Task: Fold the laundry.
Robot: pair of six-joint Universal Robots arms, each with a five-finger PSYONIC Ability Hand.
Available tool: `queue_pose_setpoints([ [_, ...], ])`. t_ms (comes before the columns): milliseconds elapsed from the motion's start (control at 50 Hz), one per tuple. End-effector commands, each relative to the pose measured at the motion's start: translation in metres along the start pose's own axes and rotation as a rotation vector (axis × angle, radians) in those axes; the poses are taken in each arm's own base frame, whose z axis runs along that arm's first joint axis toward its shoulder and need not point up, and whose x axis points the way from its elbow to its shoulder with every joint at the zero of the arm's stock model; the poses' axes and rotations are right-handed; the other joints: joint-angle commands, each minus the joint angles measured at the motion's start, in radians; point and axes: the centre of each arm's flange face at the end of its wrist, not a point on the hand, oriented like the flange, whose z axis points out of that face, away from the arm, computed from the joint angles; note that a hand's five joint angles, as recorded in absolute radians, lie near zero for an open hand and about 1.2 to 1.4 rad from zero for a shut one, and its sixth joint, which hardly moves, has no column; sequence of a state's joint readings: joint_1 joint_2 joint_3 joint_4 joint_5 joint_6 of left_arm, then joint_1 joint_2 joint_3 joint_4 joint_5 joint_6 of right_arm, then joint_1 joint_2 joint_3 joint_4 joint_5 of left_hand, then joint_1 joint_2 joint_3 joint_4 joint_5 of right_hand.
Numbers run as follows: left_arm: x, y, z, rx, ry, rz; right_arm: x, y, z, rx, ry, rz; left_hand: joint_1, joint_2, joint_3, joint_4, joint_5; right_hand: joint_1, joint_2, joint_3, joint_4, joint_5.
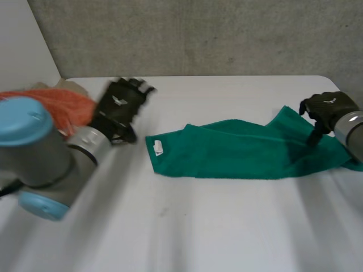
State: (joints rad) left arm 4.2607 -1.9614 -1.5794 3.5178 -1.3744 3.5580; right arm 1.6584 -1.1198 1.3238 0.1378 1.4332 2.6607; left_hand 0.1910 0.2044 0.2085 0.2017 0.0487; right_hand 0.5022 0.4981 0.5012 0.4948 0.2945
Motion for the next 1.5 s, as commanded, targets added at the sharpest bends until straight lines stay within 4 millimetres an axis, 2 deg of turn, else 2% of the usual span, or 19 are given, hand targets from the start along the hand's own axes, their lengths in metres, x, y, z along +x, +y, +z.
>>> queue_pose_setpoints([
  [20, 0.062, 0.025, 0.003, -0.056, 0.158, 0.023, 0.022, 0.012, 0.005, -0.053, 0.003, -0.032, -0.007, -0.020, -0.025, -0.018, -0.039, 0.025, 0.029, 0.026, 0.032, 0.058],
  [120, 0.086, 0.043, 0.012, -0.087, 0.212, 0.064, 0.022, 0.025, 0.015, -0.038, 0.025, -0.052, 0.128, 0.114, 0.110, 0.117, 0.096, 0.036, 0.040, 0.037, 0.044, 0.070],
  [200, 0.096, 0.054, 0.017, -0.111, 0.227, 0.083, 0.018, 0.030, 0.021, -0.021, 0.043, -0.081, 0.181, 0.167, 0.163, 0.170, 0.148, 0.039, 0.043, 0.040, 0.047, 0.073],
  [260, 0.098, 0.060, 0.021, -0.124, 0.224, 0.093, 0.017, 0.033, 0.024, -0.016, 0.048, -0.099, 0.207, 0.194, 0.190, 0.197, 0.175, 0.039, 0.043, 0.040, 0.047, 0.073],
  [480, 0.094, 0.077, 0.040, -0.128, 0.155, 0.137, 0.015, 0.044, 0.032, -0.049, 0.075, -0.129, 0.571, 0.558, 0.554, 0.560, 0.539, 0.051, 0.055, 0.052, 0.058, 0.084],
  [600, 0.089, 0.077, 0.048, -0.119, 0.115, 0.169, 0.022, 0.047, 0.035, -0.057, 0.092, -0.125, 1.204, 1.191, 1.187, 1.194, 1.172, 0.045, 0.049, 0.046, 0.053, 0.078],
  [740, 0.066, 0.068, 0.058, -0.104, 0.000, 0.162, 0.029, 0.049, 0.041, -0.069, 0.101, -0.115, 1.205, 1.192, 1.188, 1.195, 1.173, -0.013, -0.009, -0.012, -0.006, 0.020],
  [800, 0.058, 0.064, 0.057, -0.104, -0.014, 0.166, 0.034, 0.048, 0.040, -0.091, 0.096, -0.104, 1.205, 1.192, 1.188, 1.195, 1.173, -0.046, -0.042, -0.045, -0.038, -0.013],
  [880, 0.034, 0.053, 0.050, -0.127, -0.051, 0.160, 0.040, 0.042, 0.034, -0.123, 0.069, -0.085, 1.205, 1.192, 1.188, 1.195, 1.173, -0.078, -0.074, -0.077, -0.071, -0.045],
  [980, -0.004, 0.033, 0.021, -0.168, -0.097, 0.170, 0.047, 0.030, 0.023, -0.128, 0.011, -0.023, 1.205, 1.192, 1.188, 1.195, 1.173, -0.084, -0.080, -0.083, -0.077, -0.051],
  [1040, -0.012, 0.029, 0.004, -0.192, -0.089, 0.194, 0.046, 0.026, 0.019, -0.124, -0.025, 0.001, 1.205, 1.192, 1.188, 1.195, 1.173, -0.081, -0.077, -0.080, -0.074, -0.048],
  [1140, -0.018, 0.041, -0.035, -0.291, -0.027, 0.300, 0.038, 0.024, 0.014, -0.144, -0.102, 0.019, 1.205, 1.192, 1.188, 1.195, 1.173, -0.084, -0.080, -0.083, -0.077, -0.051],
  [1240, -0.023, 0.062, -0.053, -0.387, 0.006, 0.376, 0.023, 0.031, 0.007, -0.215, -0.182, 0.003, 1.205, 1.192, 1.188, 1.195, 1.173, -0.081, -0.077, -0.080, -0.074, -0.048],
  [1260, -0.023, 0.065, -0.055, -0.397, 0.012, 0.383, 0.021, 0.033, 0.006, -0.230, -0.194, -0.001, 1.179, 1.166, 1.162, 1.169, 1.147, -0.081, -0.077, -0.080, -0.074, -0.048],
  [1280, -0.023, 0.066, -0.055, -0.403, 0.018, 0.387, 0.018, 0.034, 0.005, -0.238, -0.204, -0.008, 0.993, 0.980, 0.976, 0.982, 0.961, -0.078, -0.074, -0.077, -0.071, -0.045],
  [1300, -0.020, 0.068, -0.056, -0.411, 0.037, 0.389, 0.014, 0.036, 0.001, -0.255, -0.222, -0.013, 0.593, 0.580, 0.576, 0.582, 0.561, -0.075, -0.071, -0.074, -0.068, -0.042],
  [1320, -0.020, 0.068, -0.056, -0.409, 0.042, 0.388, 0.013, 0.038, 0.001, -0.259, -0.225, -0.012, 0.429, 0.416, 0.412, 0.419, 0.397, -0.075, -0.071, -0.074, -0.068, -0.042],
  [1380, -0.021, 0.062, -0.051, -0.385, 0.042, 0.382, 0.010, 0.039, 0.000, -0.248, -0.217, -0.006, 0.100, 0.086, 0.082, 0.089, 0.068, -0.069, -0.065, -0.068, -0.062, -0.036],
  [1500, -0.024, 0.037, -0.032, -0.293, -0.005, 0.288, 0.010, 0.041, -0.003, -0.223, -0.167, 0.005, 0.087, 0.074, 0.069, 0.076, 0.055, -0.069, -0.065, -0.068, -0.062, -0.036],
])
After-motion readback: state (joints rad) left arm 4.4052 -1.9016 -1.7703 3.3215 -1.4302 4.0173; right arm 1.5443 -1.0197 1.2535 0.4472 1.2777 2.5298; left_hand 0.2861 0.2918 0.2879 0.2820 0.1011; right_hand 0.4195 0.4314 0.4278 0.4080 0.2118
